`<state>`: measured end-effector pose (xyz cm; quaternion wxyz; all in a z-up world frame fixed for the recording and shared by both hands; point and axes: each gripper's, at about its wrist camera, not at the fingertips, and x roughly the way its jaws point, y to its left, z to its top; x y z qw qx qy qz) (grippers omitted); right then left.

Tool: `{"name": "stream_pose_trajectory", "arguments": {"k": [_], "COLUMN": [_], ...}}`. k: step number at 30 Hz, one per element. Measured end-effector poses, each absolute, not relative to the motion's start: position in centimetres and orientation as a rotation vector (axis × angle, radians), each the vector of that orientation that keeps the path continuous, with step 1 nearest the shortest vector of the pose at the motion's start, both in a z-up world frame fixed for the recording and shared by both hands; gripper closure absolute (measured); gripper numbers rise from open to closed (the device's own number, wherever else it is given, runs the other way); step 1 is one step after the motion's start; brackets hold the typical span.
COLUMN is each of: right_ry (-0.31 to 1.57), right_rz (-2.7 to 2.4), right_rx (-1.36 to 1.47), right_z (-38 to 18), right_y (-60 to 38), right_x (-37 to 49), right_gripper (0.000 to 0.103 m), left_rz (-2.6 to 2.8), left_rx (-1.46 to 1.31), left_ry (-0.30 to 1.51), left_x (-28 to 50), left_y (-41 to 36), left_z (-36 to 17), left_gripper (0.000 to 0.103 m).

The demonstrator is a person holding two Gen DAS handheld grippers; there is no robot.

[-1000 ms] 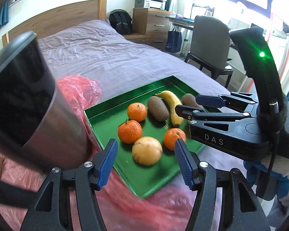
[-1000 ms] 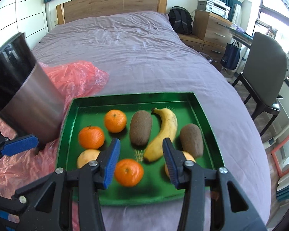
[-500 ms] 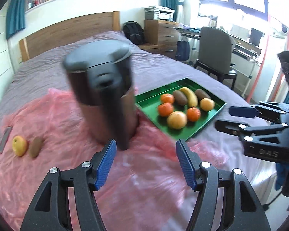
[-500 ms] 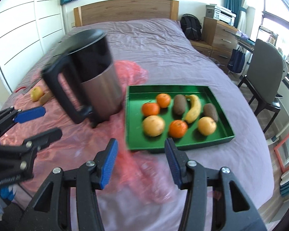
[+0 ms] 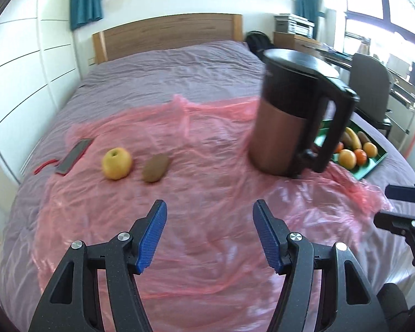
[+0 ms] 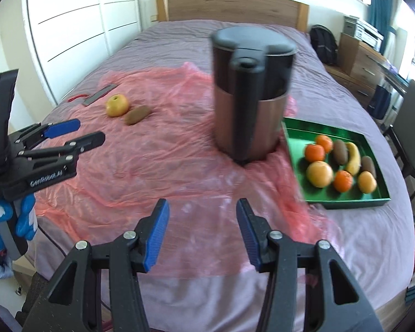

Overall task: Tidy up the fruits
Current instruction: 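Withdraw both tools from the tray back over the pink sheet, then grasp the yellow apple with the left tool while the right tool grasps the brown kiwi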

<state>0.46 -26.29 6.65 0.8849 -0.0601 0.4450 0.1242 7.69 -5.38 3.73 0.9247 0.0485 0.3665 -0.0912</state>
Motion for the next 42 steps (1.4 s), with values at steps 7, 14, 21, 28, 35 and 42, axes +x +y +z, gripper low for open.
{"name": "stream_pose_trajectory", "arguments": {"k": [7,14,21,28,35,42], "right_ry": [0.952,0.980,1.026,1.056,1.103,1.182], "right_rz": [0.337,0.386,0.443,0.492,0.483,0.403], "right_rx": [-0.174,-0.175,-0.133,-0.021,0.189,0.344], "right_z": [5.6,4.3,2.1,-0.1,-3.0,-5.7], "right_y": [-21.7,-19.1,-15.8,-11.7,-8.9,-8.4], "right_x": [1.6,3.6,7.5,14.0,21.9,27.0], "right_gripper": [0.040,0.040,0.040,0.040,0.040,0.040], "left_rz": [-0.081,-0.011,0.021,-0.088,-0.166,-0.192], "left_rx": [0.065,0.061,0.053,0.065,0.081,0.164], "left_ry": [0.762,0.785,0.794,0.837,0.917,0.927], "left_x": [8.3,10.1,13.0,19.7,26.3,28.8], "left_y": [0.0,3.8,7.6,9.8,11.0,10.3], "left_z": [2.1,0.2,-0.9,-2.0,-4.9,-7.1], "left_gripper": [0.044,0.044,0.044,0.039,0.039,0.039]}}
